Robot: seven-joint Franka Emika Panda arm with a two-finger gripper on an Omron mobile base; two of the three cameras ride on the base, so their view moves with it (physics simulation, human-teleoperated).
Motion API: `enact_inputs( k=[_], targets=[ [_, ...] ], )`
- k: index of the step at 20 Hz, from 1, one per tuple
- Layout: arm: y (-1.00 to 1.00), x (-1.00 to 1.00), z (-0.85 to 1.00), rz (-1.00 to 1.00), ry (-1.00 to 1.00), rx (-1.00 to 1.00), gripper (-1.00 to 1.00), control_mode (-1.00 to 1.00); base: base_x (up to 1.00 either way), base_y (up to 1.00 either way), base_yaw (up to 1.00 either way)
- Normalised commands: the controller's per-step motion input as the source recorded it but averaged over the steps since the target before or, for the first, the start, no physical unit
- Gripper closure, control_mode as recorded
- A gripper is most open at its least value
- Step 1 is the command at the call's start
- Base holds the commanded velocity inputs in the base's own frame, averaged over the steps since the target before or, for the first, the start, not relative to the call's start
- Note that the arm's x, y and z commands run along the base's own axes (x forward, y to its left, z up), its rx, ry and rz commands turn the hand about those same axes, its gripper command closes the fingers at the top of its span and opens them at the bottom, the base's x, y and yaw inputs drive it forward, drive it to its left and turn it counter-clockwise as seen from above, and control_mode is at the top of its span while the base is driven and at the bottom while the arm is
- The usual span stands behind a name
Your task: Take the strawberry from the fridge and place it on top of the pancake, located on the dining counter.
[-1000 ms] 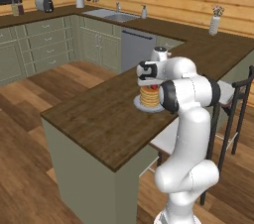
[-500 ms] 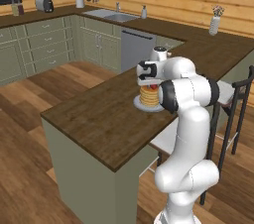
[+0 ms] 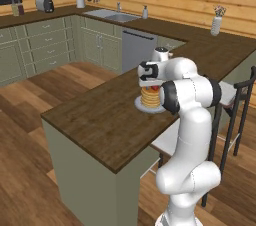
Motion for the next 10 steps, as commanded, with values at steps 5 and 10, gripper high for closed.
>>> enact_inputs(
  k=[5, 10],
  targets=[
    [0.00, -0.07, 0.05, 0.00, 0.04, 0.00, -1.00, -1.00, 0.00, 0.00, 0.00],
    [0.00, -0.15, 0.29, 0.00, 0.04, 0.00, -1.00, -1.00, 0.00, 0.00, 0.00]
  ],
)
